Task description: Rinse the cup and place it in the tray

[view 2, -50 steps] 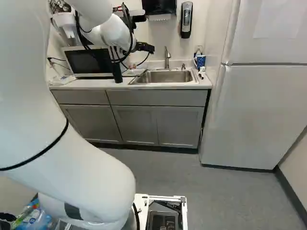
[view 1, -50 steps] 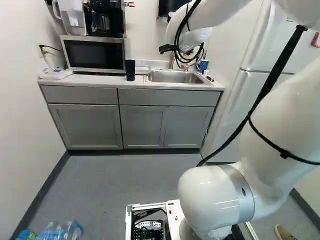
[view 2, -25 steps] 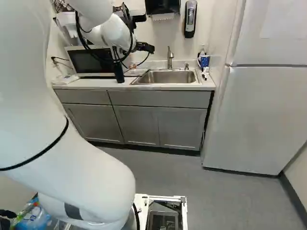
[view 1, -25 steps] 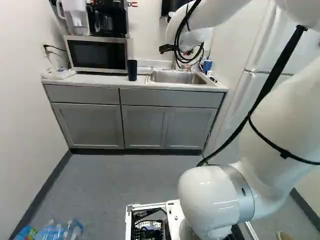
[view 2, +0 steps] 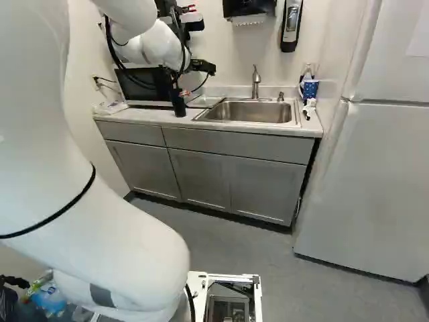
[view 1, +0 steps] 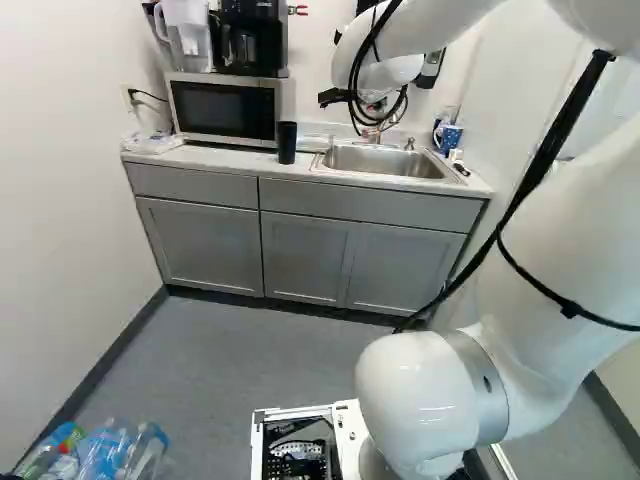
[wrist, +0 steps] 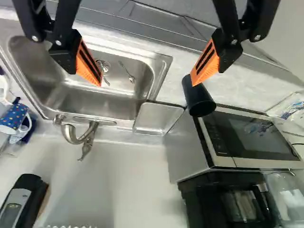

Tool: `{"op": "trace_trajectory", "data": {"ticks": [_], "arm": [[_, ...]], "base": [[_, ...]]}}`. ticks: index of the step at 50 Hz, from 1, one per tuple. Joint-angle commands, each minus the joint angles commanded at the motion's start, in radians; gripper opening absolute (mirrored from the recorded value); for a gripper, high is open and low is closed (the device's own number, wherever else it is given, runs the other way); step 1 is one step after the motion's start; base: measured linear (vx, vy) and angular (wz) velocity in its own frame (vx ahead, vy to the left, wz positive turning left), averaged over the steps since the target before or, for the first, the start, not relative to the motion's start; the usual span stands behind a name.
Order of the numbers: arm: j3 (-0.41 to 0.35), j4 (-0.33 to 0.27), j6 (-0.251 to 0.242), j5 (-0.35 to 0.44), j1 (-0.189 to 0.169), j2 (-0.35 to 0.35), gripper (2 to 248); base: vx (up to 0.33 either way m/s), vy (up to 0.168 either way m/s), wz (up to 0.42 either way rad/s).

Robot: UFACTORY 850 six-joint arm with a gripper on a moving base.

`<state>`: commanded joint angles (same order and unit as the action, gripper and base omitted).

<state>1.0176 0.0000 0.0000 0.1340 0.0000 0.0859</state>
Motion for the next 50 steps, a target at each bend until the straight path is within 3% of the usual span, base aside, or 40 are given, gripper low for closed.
{"op": "trace_trajectory", "data": {"ticks": [12,50], "arm": [[0.0,0.0,0.0,0.0,0.0,0.0,247],[0.0,0.0,0.0,0.0,0.0,0.0,247]], "base": [[0.124,-0.107,0.234],[0.121,-0.136,0.014]]}}
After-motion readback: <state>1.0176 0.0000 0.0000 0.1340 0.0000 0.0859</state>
